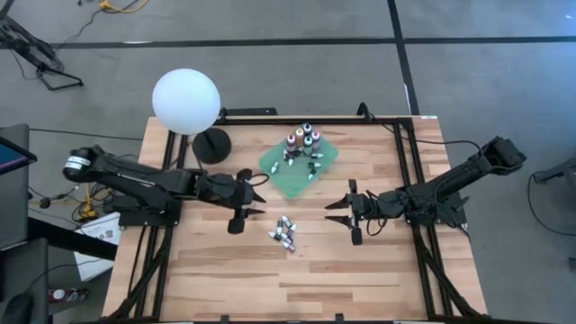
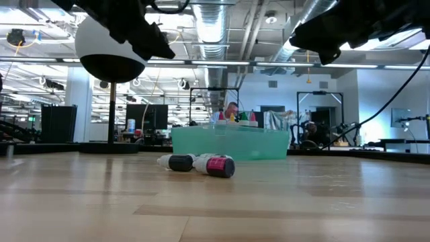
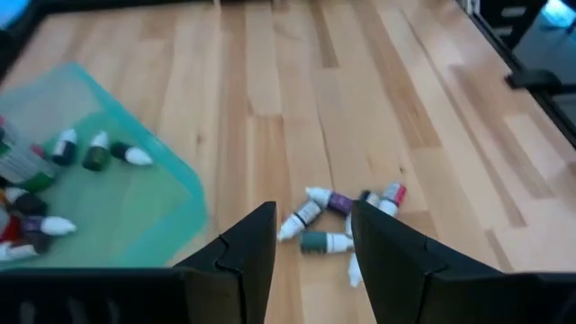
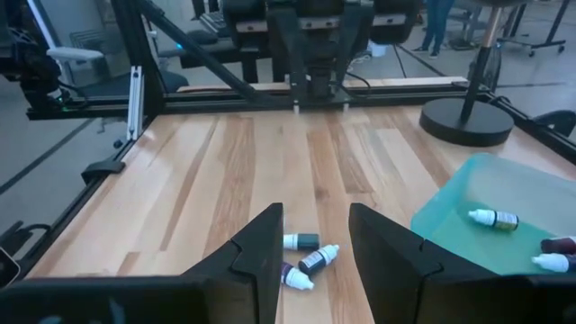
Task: Pick & Place food coloring
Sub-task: Put the black food coloring bottle into the green bin
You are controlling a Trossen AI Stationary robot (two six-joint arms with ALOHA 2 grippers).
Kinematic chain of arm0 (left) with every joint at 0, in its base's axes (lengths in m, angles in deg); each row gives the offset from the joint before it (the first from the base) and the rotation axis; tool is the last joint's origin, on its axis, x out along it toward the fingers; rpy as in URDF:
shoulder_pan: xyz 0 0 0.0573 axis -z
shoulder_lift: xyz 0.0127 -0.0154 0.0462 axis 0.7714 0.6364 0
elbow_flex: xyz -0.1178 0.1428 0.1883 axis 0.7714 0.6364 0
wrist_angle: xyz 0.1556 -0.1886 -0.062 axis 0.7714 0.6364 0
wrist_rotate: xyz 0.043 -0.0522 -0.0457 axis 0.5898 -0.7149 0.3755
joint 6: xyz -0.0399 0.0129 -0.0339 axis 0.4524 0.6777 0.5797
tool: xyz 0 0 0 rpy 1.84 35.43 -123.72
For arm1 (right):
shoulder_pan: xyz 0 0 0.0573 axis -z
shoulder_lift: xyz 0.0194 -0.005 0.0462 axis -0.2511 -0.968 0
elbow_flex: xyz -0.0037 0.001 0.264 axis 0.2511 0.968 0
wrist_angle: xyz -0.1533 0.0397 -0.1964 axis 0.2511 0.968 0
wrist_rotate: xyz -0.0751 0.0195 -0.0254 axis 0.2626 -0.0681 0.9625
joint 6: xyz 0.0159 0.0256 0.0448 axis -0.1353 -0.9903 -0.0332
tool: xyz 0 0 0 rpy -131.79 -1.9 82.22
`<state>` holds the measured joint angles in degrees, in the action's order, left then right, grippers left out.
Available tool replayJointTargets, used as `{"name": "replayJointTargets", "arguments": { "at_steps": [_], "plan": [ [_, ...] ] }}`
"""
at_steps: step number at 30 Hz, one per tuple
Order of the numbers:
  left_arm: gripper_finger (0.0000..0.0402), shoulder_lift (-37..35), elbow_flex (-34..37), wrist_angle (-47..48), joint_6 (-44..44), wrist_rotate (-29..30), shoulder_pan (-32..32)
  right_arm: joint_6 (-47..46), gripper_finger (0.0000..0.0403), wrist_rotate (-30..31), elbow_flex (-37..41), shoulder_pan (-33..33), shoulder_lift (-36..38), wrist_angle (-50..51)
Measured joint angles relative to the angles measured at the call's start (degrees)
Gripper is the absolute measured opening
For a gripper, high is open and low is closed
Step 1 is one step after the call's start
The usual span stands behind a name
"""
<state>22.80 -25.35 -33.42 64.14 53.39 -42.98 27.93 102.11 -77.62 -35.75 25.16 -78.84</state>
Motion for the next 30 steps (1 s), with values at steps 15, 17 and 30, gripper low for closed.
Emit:
{"name": "replayJointTargets", "arguments": {
  "at_steps": [15, 17, 30],
  "plan": [
    [0.0139, 2.2, 0.0, -5.3, -0.7, -2.3, 2.1, 0.0, 0.0120, -0.1, 0.0, 0.0, 0.0, 0.9],
    [0.0139, 2.1, 0.0, -5.0, -0.8, -3.8, 2.7, 0.0, 0.0120, -0.1, 0.0, 0.0, 0.0, 0.9],
    [0.0139, 2.1, 0.0, -8.6, -2.3, -3.1, 6.0, 0.0, 0.0120, 0.0, 0.0, 0.0, 0.0, 1.3]
  ]
}}
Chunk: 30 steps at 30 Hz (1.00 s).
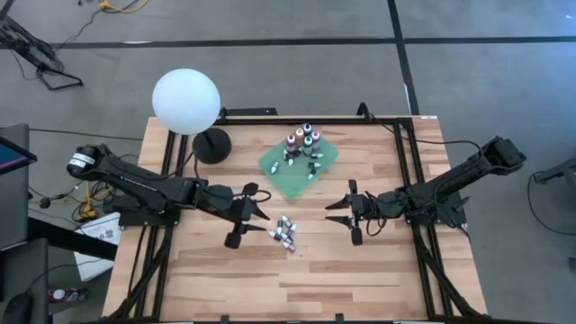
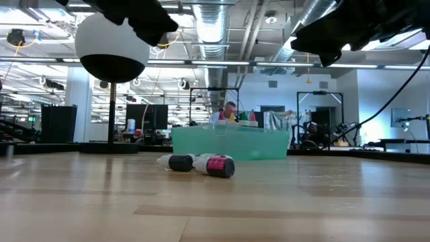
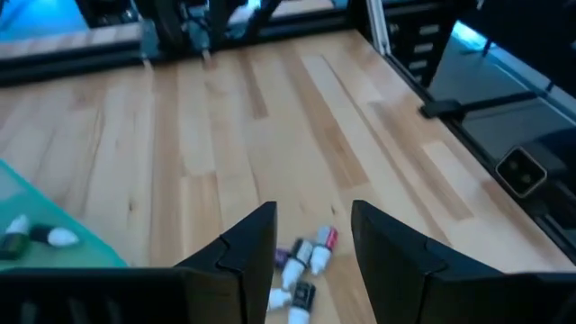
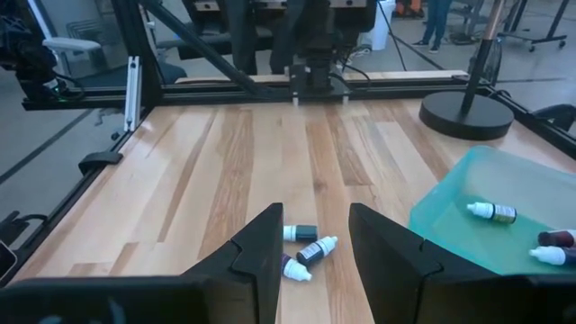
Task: Pick & Place food coloring
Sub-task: Put the black food coloring bottle into the green bin
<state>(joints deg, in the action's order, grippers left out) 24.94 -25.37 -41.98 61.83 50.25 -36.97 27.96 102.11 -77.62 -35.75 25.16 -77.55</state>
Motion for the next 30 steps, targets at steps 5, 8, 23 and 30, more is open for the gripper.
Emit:
{"name": "replayJointTargets", "arguments": {
  "at_steps": [5, 8, 23, 30],
  "plan": [
    [0.0139, 0.0, 0.0, -2.4, 0.6, 2.4, -0.6, 0.0, 0.0120, 0.0, 0.0, 0.0, 0.0, -0.5],
    [0.0139, 0.0, 0.0, -1.8, 3.0, 2.7, -0.7, 0.0, 0.0120, -1.1, 0.0, 0.0, 0.0, -0.5],
    [0.0139, 0.0, 0.0, 0.1, -0.6, -1.4, 5.3, 0.0, 0.0120, -1.4, 0.0, 0.0, 0.0, -0.5],
    [0.0139, 0.0, -0.1, 4.0, 1.3, 0.5, 5.5, -0.1, 0.0120, -1.5, 0.0, 0.0, 0.0, -0.4]
  ]
}}
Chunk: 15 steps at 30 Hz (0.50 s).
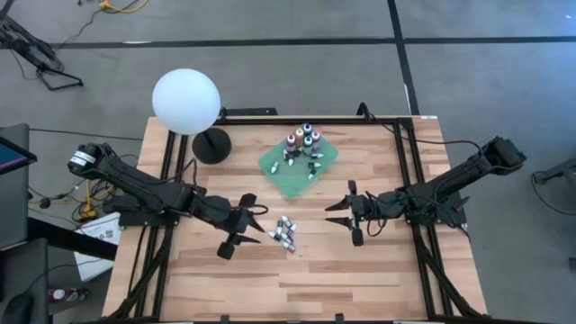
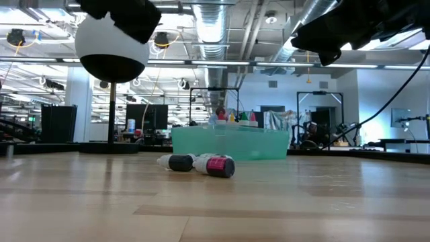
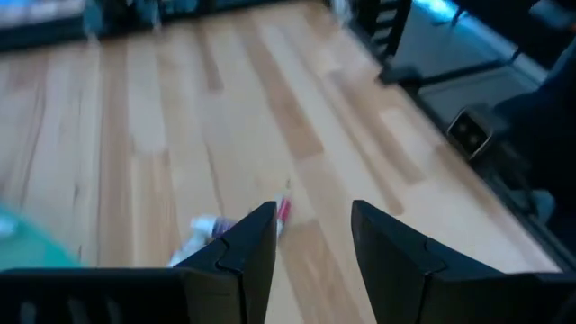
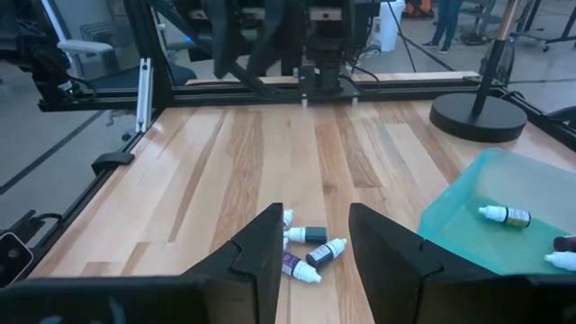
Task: Pick & Place food coloring
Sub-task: Put the black food coloring bottle into the green bin
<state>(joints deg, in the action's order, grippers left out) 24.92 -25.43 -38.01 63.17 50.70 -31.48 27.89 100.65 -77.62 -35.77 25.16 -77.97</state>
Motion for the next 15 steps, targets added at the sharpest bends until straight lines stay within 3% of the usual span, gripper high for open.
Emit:
{"name": "replayJointTargets", "arguments": {
  "at_steps": [5, 15],
  "plan": [
    [0.0139, 0.0, 0.0, 5.9, 4.5, 3.9, 0.4, 0.0, 0.0120, 0.0, 0.0, 0.0, 0.0, 0.4],
    [0.0139, 0.0, 0.0, 11.5, 11.6, 4.1, 2.7, 0.1, 0.0120, -0.5, 0.0, 0.0, 0.0, 0.4]
  ]
}}
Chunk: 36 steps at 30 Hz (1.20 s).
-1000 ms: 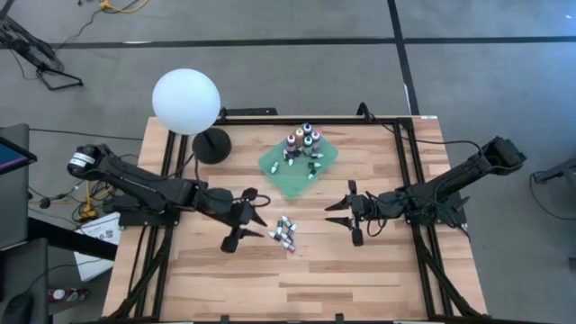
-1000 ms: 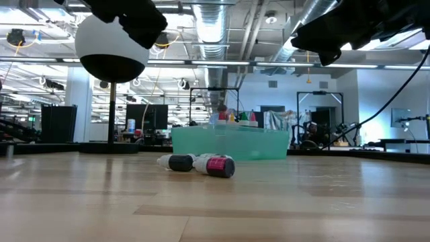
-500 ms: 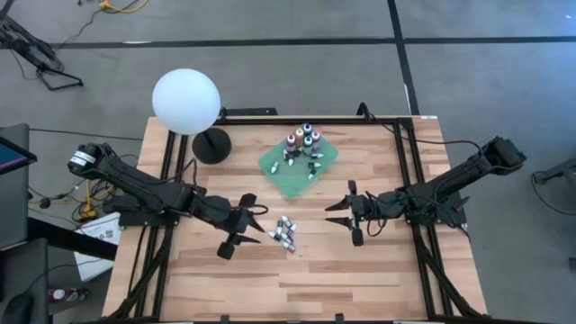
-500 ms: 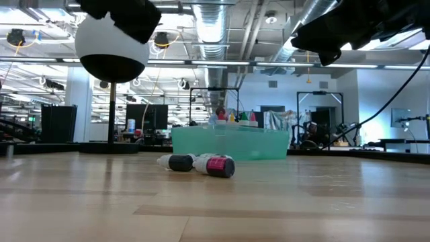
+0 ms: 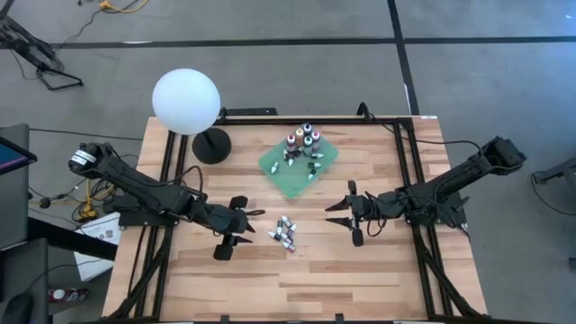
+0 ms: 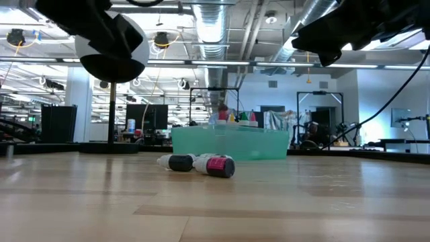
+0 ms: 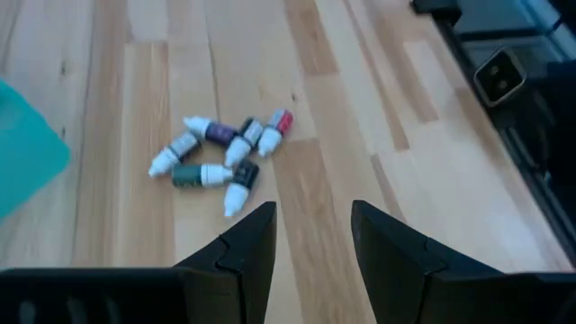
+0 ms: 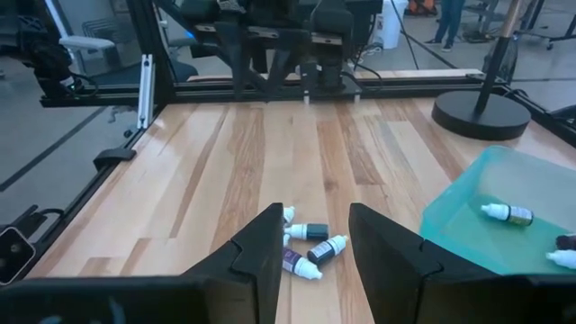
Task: Pick & Place food coloring
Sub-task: Put the black food coloring bottle into the green bin
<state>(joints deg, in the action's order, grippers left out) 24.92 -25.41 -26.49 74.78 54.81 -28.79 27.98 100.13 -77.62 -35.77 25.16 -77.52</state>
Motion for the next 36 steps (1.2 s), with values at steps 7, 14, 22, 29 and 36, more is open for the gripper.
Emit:
{"name": "replayJointTargets", "arguments": {
  "at_steps": [7, 14, 22, 29, 36],
  "plan": [
    [0.0139, 0.0, 0.0, 4.2, 0.2, 7.0, 2.5, 0.0, 0.0120, -0.8, 0.0, 0.0, 0.0, 0.0],
    [0.0139, 3.6, 0.0, 6.2, 3.1, 8.8, 4.6, 0.0, 0.0120, -0.8, 0.0, 0.0, 0.0, 0.4],
    [0.0139, 18.1, 0.1, -10.0, -5.4, 11.3, 5.3, 0.0, 0.0120, -0.8, 0.0, 0.0, 0.0, 0.8],
    [0.0139, 23.1, 0.0, -15.5, -10.0, 15.8, 3.2, 0.0, 0.0120, -0.8, 0.0, 0.0, 0.0, 1.0],
    [0.0139, 25.4, 0.0, -20.5, -12.2, 10.6, -1.5, 0.0, 0.0120, -0.8, 0.0, 0.0, 0.0, 1.7]
  ]
}}
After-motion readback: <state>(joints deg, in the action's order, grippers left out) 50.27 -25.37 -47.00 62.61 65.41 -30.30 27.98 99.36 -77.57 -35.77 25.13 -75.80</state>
